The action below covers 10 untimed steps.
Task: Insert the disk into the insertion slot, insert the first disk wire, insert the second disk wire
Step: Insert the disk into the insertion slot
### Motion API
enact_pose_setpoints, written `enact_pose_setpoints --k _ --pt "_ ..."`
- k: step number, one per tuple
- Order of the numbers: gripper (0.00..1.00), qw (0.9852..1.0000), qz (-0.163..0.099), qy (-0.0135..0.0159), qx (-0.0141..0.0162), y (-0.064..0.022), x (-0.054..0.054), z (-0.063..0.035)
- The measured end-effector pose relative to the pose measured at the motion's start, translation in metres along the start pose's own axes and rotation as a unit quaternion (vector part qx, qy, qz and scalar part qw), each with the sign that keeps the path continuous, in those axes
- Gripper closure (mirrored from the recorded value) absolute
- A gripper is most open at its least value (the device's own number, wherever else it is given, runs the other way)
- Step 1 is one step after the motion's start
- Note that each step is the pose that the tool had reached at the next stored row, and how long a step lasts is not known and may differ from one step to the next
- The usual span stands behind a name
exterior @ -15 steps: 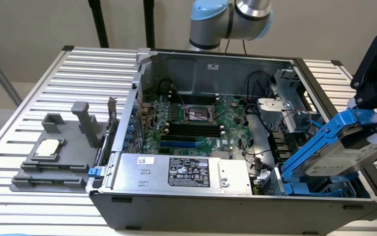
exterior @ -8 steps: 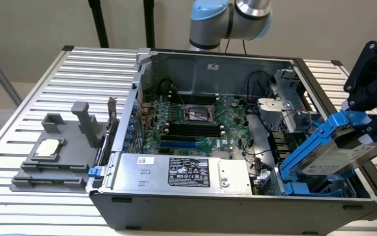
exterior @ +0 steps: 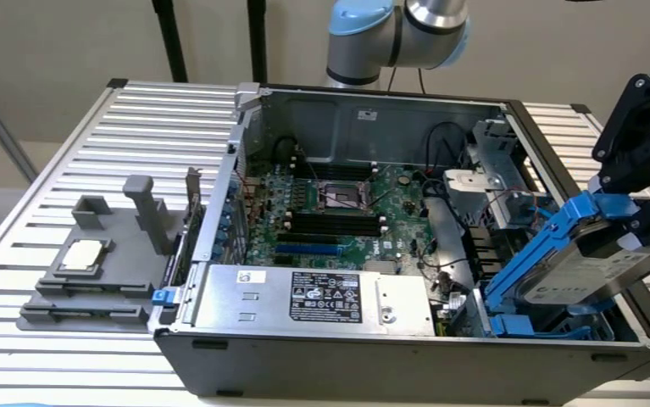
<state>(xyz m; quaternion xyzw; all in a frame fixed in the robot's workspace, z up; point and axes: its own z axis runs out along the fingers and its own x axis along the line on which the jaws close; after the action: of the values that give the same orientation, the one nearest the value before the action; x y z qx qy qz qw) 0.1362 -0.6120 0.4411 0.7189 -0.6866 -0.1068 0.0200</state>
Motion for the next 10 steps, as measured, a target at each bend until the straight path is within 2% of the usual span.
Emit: enact_pose_setpoints --k 5,10 --pt "0.68 1.0000 0.000 -0.0001 -0.0007 -0.0003 -0.0005 0.0011" --pt "0.68 1.0000 0.001 -0.0004 -0.0068 0.0006 -0.0009 -0.0036"
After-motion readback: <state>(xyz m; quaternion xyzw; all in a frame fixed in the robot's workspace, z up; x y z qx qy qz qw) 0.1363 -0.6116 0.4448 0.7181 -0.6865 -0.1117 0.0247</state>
